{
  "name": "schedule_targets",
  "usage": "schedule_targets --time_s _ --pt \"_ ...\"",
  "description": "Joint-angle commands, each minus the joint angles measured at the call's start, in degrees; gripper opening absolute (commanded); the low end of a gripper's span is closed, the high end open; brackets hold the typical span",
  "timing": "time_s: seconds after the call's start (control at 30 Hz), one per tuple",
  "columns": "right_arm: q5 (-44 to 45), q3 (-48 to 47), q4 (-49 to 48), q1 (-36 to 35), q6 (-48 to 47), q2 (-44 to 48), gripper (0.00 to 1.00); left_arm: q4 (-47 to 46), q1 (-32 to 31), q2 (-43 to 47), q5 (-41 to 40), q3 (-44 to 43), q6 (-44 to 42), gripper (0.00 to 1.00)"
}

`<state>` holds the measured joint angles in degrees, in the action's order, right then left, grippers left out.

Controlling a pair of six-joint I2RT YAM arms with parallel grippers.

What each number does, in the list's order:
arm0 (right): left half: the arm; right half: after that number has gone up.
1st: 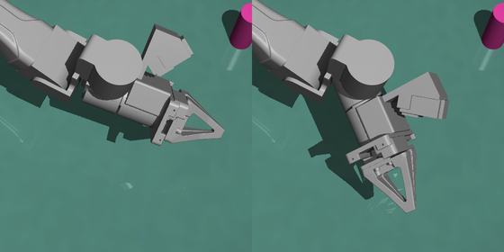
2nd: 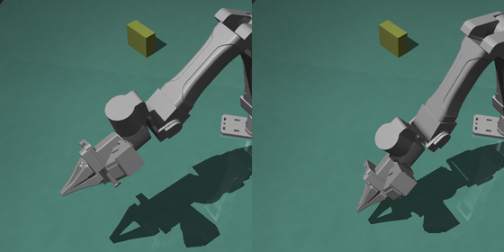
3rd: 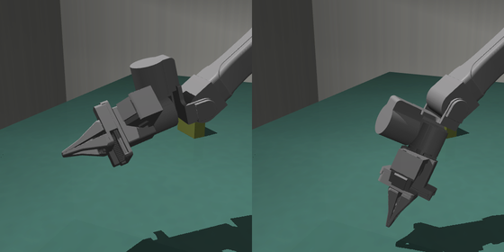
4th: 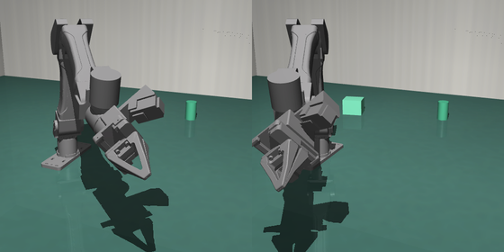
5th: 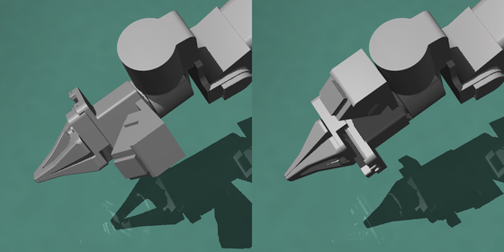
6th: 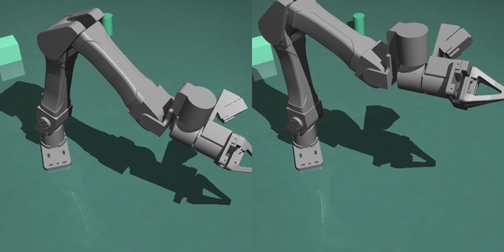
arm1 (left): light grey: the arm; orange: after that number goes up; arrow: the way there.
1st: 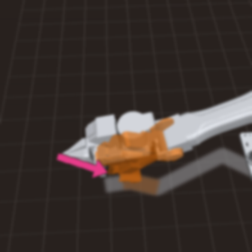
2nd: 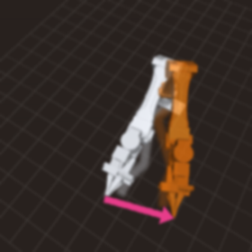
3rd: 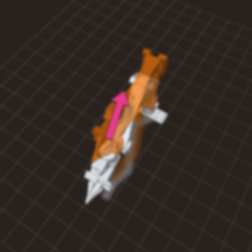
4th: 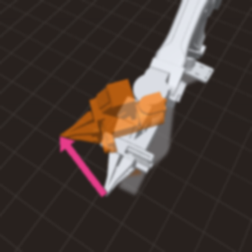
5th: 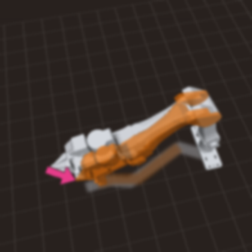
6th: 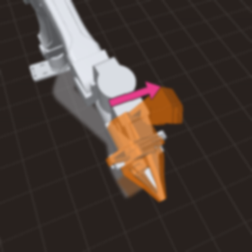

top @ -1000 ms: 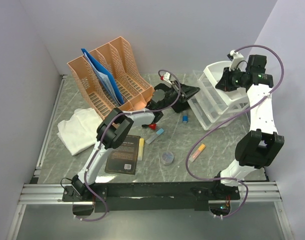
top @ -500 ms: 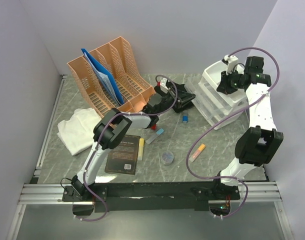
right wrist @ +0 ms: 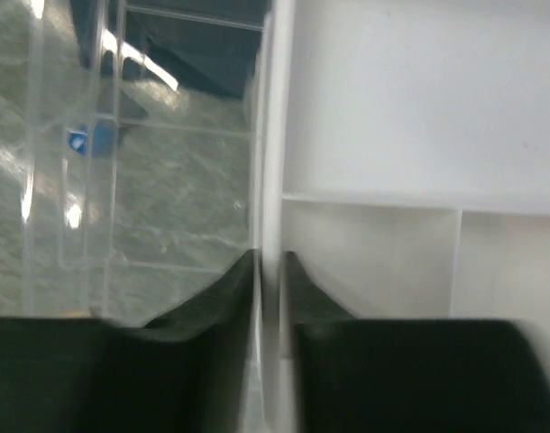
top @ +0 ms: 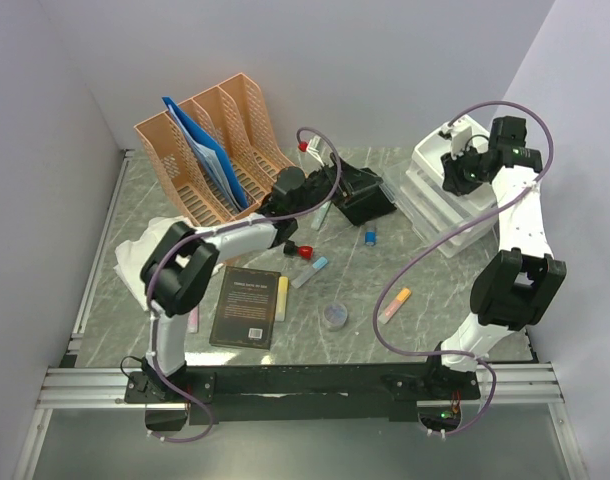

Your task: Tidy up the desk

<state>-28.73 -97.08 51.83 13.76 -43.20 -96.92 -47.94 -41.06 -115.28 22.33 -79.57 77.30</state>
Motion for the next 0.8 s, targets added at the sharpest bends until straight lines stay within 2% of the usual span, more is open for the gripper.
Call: schedule_targets --time_s 0.0,0.07,0.1,0.27,0.47,0.53,0.7,0.77 --pt "5.35 -4.43 5.11 0.74 -6.19 -0.28 0.41 22.99 -0.16 9.09 -0.96 0.3 -18.27 0.78" --pt "5.0 -6.18 7.14 0.57 -6.98 0.33 0.51 28.93 -0.08 11.74 -3.68 0.29 -22.87 0.82" --pt "5.0 -6.72 7.66 0.31 -7.16 0.59 0.53 34.53 -0.16 14.27 -6.3 0.21 -26.9 0.84" --pt "6.67 -7.95 8.63 -1.19 -7.08 3.32 0.72 43.36 -0.16 20.79 -13.44 1.7 -34.92 0.96" --pt "8.95 -9.8 9.86 -3.3 -6.63 5.69 0.75 51.62 -0.16 28.26 -22.14 2.66 -42.21 1.0" --pt "9.74 -9.1 10.48 -5.31 -8.03 7.27 0.75 56.26 -0.69 29.93 -29.51 2.49 -45.2 1.0" --pt "11.07 -2.87 10.57 -12.87 -11.37 13.76 0.76 58.13 -0.69 37.23 -36.91 6.18 -48.38 0.99" --pt "8.54 0.3 11.27 -17.17 -13.48 15.44 0.76 59.97 -0.69 39.78 -38.93 7.14 -48.91 0.99"
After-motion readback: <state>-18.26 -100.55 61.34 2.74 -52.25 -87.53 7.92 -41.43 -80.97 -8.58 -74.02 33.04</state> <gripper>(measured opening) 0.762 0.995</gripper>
